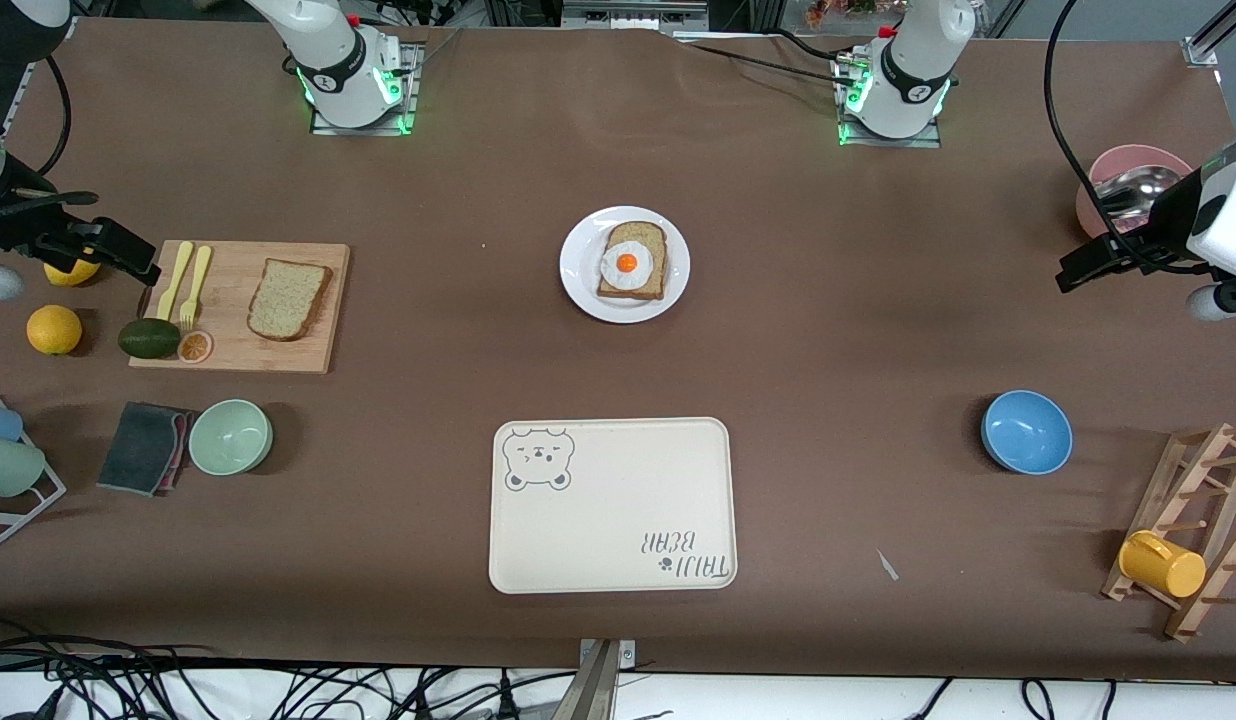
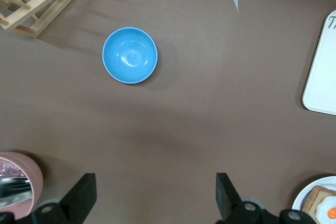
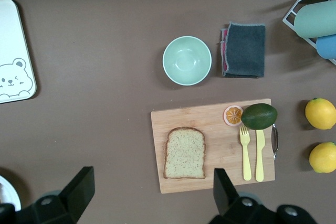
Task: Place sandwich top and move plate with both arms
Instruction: 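Move the right gripper toward the bread slice on the cutting board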
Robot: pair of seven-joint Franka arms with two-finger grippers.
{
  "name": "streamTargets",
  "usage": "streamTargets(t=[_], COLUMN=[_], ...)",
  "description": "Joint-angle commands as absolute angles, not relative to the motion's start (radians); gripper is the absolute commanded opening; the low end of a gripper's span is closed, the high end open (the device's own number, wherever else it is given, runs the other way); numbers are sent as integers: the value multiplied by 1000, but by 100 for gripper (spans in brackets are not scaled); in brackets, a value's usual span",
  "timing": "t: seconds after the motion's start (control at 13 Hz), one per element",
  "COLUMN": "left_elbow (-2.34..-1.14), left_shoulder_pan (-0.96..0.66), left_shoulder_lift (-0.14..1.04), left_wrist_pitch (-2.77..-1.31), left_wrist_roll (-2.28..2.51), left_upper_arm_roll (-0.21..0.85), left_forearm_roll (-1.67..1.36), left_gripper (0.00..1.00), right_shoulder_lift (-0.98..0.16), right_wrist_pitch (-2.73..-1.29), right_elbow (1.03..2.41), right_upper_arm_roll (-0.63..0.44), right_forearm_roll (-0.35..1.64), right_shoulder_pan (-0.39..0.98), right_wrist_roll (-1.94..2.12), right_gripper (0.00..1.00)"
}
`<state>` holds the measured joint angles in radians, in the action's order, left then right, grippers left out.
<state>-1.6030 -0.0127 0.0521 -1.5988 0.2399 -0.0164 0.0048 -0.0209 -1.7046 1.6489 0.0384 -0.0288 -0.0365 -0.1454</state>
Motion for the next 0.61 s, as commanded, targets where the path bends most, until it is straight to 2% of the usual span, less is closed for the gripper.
streamTargets(t=[0.0, 0.54], left_elbow=[-1602, -1603], left_shoulder_pan=[-9, -2], left_shoulder_lift=[41, 40], left_wrist_pitch=[-1601, -1598], left_wrist_roll=[224, 167], left_upper_arm_roll=[-14, -21], left_forearm_roll=[29, 20], left_gripper=[100, 100], right_shoulder_lift=[-6, -6], right_wrist_pitch=[-1701, -1700], right_elbow=[1655, 1655], right_upper_arm_roll=[32, 32], right_forearm_roll=[-11, -11], right_shoulder_pan=[-32, -32], right_wrist_roll=[-127, -127], right_gripper=[100, 100])
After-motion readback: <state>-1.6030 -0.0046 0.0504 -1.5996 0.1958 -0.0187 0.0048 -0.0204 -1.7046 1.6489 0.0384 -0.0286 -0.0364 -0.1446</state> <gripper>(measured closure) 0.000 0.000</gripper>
